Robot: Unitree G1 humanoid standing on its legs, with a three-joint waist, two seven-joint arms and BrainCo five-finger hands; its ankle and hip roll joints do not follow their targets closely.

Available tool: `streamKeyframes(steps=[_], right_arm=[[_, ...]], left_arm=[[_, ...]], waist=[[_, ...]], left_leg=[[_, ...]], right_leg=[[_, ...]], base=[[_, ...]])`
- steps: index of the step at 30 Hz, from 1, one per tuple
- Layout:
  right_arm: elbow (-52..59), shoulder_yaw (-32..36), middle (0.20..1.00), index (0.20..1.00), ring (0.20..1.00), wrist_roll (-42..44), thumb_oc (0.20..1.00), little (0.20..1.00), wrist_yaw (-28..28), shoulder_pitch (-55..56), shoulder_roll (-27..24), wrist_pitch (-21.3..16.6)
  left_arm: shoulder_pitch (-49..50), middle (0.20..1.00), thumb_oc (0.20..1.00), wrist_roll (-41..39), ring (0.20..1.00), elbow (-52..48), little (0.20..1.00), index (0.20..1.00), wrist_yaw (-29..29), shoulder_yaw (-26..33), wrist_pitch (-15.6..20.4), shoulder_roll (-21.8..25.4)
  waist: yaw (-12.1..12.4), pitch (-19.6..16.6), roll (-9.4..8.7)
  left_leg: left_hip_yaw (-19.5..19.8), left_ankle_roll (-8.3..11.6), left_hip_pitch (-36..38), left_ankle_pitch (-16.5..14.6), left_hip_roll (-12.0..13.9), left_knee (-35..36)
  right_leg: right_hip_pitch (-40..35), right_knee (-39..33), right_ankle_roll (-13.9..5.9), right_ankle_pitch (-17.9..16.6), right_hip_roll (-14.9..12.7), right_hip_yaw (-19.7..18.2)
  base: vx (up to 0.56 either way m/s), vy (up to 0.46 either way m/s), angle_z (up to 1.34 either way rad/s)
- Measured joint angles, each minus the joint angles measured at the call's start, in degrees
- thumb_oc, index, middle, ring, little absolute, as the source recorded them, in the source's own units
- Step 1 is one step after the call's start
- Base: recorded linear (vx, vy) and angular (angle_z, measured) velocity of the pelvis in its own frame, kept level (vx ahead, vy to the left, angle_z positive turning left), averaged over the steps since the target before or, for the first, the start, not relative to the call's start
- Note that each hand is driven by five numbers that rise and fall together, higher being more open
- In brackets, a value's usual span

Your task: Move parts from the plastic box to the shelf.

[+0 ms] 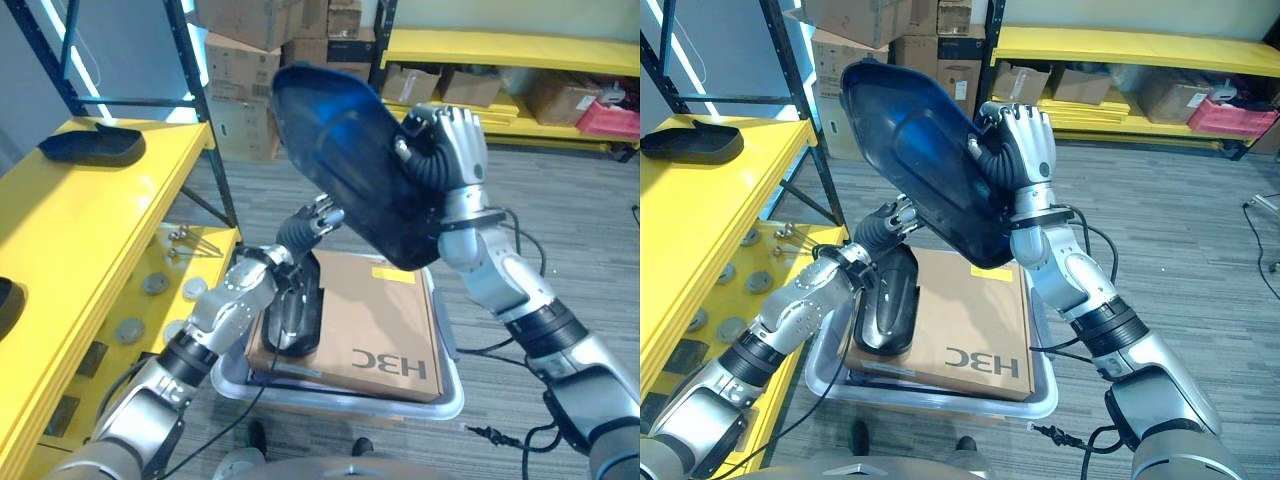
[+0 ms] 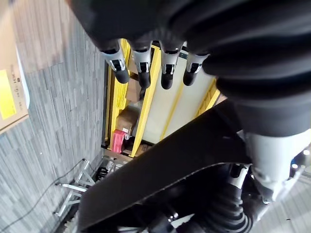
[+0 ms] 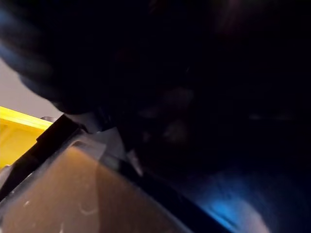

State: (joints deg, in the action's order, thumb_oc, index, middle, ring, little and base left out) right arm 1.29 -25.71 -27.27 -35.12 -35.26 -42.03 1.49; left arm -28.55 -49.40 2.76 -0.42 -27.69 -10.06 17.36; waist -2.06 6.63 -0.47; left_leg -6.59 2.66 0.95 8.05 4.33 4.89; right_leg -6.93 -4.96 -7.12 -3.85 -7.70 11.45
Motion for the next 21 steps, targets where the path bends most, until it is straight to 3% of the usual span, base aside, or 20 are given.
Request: streamKeyframes(steps=[9,10,11,12,13,17,21], right_arm=[[0.1,-0.4,0.2,0.2,0.2,1.1,0.2,0.2,4.1,0.0,0.5,-4.2],[0.1,-0.3,0.2,0.2,0.2,1.1,0.2,0.2,5.0,0.0,0.5,-5.0],[0.2,-0.1,0.2,0.2,0.2,1.0,0.2,0.2,5.6,0.0,0.5,-5.4],[0.3,0.1,0.2,0.2,0.2,1.0,0.2,0.2,6.3,0.0,0.5,-5.7],[0.4,0.0,0.2,0.2,0.2,1.0,0.2,0.2,6.7,0.0,0.5,-6.3],[4.0,-0.5,0.2,0.2,0.2,2.4,0.2,0.2,8.3,0.0,1.5,-8.3],[4.5,-0.4,0.2,0.2,0.2,5.4,0.2,0.2,8.3,0.2,4.9,-8.9]], left_arm=[[0.0,1.0,1.0,-1.0,1.0,-0.1,1.0,1.0,-0.4,0.6,1.5,2.0],[0.0,0.809,0.809,-0.9,0.809,-0.1,0.809,0.809,-0.4,0.6,1.5,2.4],[0.0,0.335,0.335,-0.1,0.335,-0.1,0.335,0.335,-0.4,0.6,1.5,2.6],[0.0,0.335,0.335,0.3,0.335,-0.1,0.335,0.335,-0.4,0.7,1.6,2.9],[0.0,0.2,0.2,0.9,0.2,-0.2,0.2,0.2,-0.3,0.6,1.6,3.0],[0.0,0.2,0.2,1.6,0.2,-1.3,0.2,0.2,0.0,0.7,4.2,3.1],[0.0,0.2,0.2,2.1,0.2,-1.6,0.2,0.2,4.2,1.2,8.2,3.5]], waist=[[0.0,0.0,-0.04],[0.0,0.0,-0.04],[0.0,0.0,-0.04],[0.1,0.0,-0.04],[0.1,0.0,-0.05],[0.0,0.0,-0.12],[-0.2,0.0,-0.15]], left_leg=[[-0.1,-0.03,0.1,0.0,0.0,0.0],[-0.1,-0.03,0.1,0.0,0.0,0.0],[-0.1,-0.03,0.1,0.0,0.0,0.0],[-0.1,-0.03,0.1,0.0,0.0,0.0],[-0.1,-0.03,0.1,0.0,0.0,0.0],[-0.2,0.01,0.1,0.0,0.0,0.0],[-0.5,0.01,0.2,0.0,0.0,0.0]], right_leg=[[0.0,-0.3,0.0,0.0,0.0,-0.1],[0.0,-0.3,0.0,0.0,0.0,-0.1],[0.0,-0.3,0.0,0.0,0.0,-0.1],[0.0,-0.3,-0.01,0.0,0.0,-0.1],[0.0,-0.3,-0.01,0.0,0.0,-0.1],[0.0,-0.3,-0.01,0.0,0.0,-0.2],[0.1,-0.3,0.0,0.0,0.0,-0.5]], base=[[0.0,0.0,0.0],[0.0,0.0,0.0],[0.0,0.0,0.0],[0.0,0.0,0.0],[0.0,0.0,0.0],[0.0,0.0,0.0],[0.0,0.001,-0.01]])
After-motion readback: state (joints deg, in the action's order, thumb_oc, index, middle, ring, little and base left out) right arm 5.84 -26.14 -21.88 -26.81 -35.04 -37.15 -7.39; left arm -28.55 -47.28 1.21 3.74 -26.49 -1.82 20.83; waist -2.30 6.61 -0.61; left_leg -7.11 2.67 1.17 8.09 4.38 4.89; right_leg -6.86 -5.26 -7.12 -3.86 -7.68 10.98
